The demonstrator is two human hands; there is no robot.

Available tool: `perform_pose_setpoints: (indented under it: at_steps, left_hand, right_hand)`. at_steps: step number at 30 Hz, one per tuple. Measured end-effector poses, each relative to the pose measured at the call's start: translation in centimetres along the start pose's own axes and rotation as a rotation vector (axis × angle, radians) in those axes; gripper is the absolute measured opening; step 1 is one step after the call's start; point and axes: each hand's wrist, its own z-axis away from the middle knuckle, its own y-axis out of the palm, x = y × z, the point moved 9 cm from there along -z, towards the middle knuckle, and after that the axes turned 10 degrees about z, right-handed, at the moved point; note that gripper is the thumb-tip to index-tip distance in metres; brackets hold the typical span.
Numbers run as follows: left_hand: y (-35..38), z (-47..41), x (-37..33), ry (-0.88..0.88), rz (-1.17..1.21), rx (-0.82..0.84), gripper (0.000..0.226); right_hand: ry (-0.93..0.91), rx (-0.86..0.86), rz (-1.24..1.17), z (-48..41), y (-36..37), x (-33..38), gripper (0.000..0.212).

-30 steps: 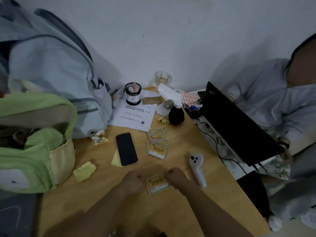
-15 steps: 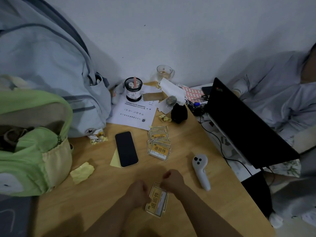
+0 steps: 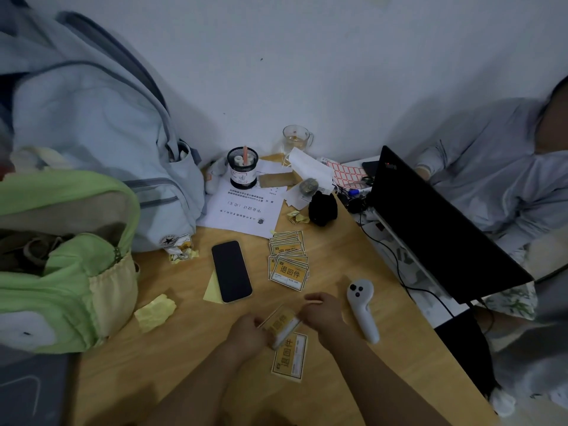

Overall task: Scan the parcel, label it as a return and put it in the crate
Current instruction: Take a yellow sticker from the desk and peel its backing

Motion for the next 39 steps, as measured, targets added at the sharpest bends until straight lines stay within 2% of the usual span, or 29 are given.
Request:
perform_pose_setpoints:
  at_steps: [3,7,15,22,25,32,35,39]
  left_hand:
    - [-1.6,1.0,-1.6,0.091,0.062,-0.075,0.012]
    - [-4.2,2.9,-2.9,0.129,0.206,-0.199,0.025]
    - [-9.6,7.8,-5.0,0.242,0.371,-0.327,0.016]
    - [-13.7,14.5,-6.6,0.360,0.400,-0.399,0.017]
    - [-15.6,17.7,-7.0,0.419,0.415,-0.439,0.023]
    - [-19.8,26.3,-8.4,0.616,0.423,-0.563,0.019]
    - [-20.7,29.7,-7.9,0.658,0.387,-0.593,0.021]
    - [-21.5,33.1,-6.0,0.680,0.452,-0.614,0.014]
  right_hand:
    - [-0.006,-0.001,-0.172,1.0,0.0,1.0,0.030]
    - [-0.068,0.033,-0.227,3.4,0.5,3.1,0.033]
    - [-0.161,0.164,-0.267,9.3,2.6,7.3,0.027]
    - [-0.286,0.197,-0.072,16.5,4.2,9.8,0.018]
    - [-0.363,0.240,-0.087,20.1,4.6,11.0,0.014]
    - [-0.501,0.283,-0.111,28.0,5.9,13.1,0.012]
    - [-0.565,0.310,-0.103,31.6,6.7,13.0,0.010]
    - [-0.610,0.413,-0.207,35.8,7.8,12.3,0.002]
